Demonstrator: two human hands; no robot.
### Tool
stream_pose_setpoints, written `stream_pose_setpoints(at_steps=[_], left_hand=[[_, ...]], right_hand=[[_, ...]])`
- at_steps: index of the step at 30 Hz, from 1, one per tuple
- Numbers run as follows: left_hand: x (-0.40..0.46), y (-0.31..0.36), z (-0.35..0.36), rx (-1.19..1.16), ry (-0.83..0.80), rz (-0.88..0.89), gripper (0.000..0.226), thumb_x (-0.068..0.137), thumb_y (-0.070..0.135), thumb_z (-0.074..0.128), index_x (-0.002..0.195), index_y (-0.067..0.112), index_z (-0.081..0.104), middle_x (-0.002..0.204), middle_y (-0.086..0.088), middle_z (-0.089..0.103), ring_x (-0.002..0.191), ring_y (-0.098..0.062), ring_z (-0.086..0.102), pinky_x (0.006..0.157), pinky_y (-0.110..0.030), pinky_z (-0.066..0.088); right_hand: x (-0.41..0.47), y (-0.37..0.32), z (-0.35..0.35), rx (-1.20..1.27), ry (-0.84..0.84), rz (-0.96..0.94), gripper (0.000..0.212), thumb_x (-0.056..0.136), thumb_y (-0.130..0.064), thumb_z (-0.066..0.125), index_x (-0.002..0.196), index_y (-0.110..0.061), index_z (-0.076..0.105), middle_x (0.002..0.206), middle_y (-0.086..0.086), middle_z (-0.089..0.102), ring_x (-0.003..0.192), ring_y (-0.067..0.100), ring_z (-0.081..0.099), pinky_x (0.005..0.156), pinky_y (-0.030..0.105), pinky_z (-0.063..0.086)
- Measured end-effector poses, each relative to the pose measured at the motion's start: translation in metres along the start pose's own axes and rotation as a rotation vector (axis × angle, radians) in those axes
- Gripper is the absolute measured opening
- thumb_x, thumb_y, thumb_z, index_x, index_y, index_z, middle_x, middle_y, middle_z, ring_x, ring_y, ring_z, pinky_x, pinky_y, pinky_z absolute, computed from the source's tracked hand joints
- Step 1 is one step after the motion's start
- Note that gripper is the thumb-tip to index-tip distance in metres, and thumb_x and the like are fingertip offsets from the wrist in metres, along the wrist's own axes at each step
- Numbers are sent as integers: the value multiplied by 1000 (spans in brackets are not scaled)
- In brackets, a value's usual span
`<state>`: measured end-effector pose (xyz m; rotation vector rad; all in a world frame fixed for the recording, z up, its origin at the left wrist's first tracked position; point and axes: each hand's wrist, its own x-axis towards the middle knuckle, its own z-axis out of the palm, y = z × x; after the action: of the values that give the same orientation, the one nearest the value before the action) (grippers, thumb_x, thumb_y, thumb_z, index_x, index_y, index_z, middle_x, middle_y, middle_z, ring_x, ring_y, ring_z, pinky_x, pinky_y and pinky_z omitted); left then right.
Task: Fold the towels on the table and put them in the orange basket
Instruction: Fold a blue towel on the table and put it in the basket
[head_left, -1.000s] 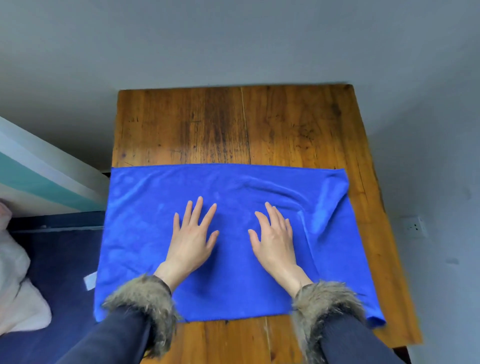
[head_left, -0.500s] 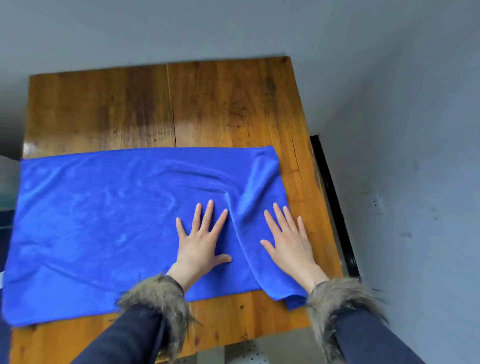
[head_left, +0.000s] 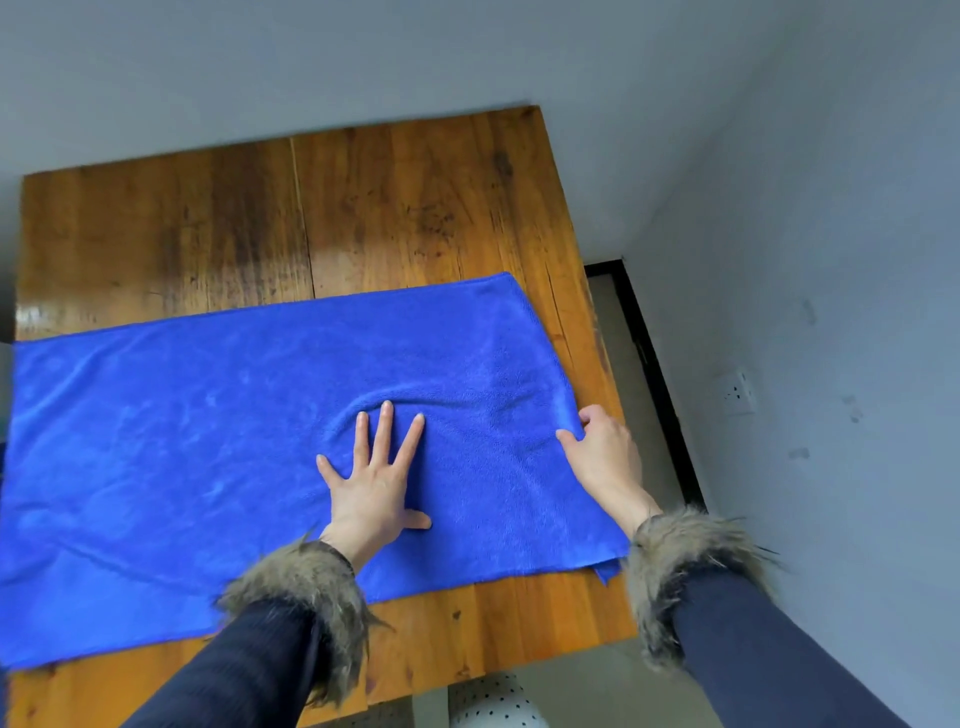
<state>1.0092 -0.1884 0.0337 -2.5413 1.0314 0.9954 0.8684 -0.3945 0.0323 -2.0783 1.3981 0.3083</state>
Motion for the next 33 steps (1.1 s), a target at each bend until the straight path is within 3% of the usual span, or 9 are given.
stream_pose_setpoints(at_steps=[3,6,9,11,14,19,22,28,33], left_hand=[[1,2,0,1,-1,-5,124,70,56,71,140,37,-29,149,1,-38,140,-28,-26,103,-71,15],[0,1,1,-62,2,4,122,71,52,72,141,38,-26,149,3,-38,140,-27,-28,103,-72,12],[-4,-2,5,-152,53,29,109,76,48,69,145,38,-15,152,6,-32,141,-23,-26,104,-71,6],[-8,-2,8,-267,132,32,86,85,38,63,149,34,5,156,9,-19,143,-18,-19,107,-68,3],[-12,3,3,-456,304,-23,48,93,20,51,139,23,39,157,5,15,146,-18,3,111,-62,6],[-12,27,-12,-527,545,71,30,89,7,56,118,7,60,129,-9,52,126,-30,43,101,-43,33],[-9,44,-17,-501,526,218,36,89,9,58,125,8,56,138,-12,47,129,-32,41,102,-41,36],[6,53,-6,-381,289,171,63,95,44,42,149,26,15,158,4,6,146,-19,-2,115,-50,5],[10,45,0,-255,237,165,55,100,39,30,150,24,13,159,6,-2,146,-19,-5,116,-47,5]], right_hand=[[-3,-10,-4,-18,49,4,19,91,-26,53,101,-10,57,106,7,61,96,31,57,72,33,42],[-21,-28,-5,-30,61,-257,21,91,-24,53,104,-9,57,107,8,58,98,30,55,75,34,40],[-43,-47,6,-10,-362,-524,28,91,-24,54,116,-12,60,110,8,58,102,25,56,90,32,41],[-49,-51,10,-23,-501,-569,18,93,-24,51,96,-15,66,92,6,62,91,25,56,86,33,43],[-38,-50,5,120,-249,-503,23,93,-16,49,72,-11,58,73,10,59,71,24,50,72,37,43],[15,-49,-6,265,104,-211,17,92,-12,51,104,-6,61,99,11,66,96,28,58,82,31,36],[48,-54,-7,212,97,-122,31,91,-17,55,119,-4,53,112,14,61,110,29,52,88,28,31],[67,-62,-6,21,45,-64,25,89,-18,53,105,-3,63,116,17,60,108,34,56,84,33,44],[82,-56,-38,254,203,47,20,94,-17,42,105,-4,52,111,18,60,102,35,56,71,29,35]])
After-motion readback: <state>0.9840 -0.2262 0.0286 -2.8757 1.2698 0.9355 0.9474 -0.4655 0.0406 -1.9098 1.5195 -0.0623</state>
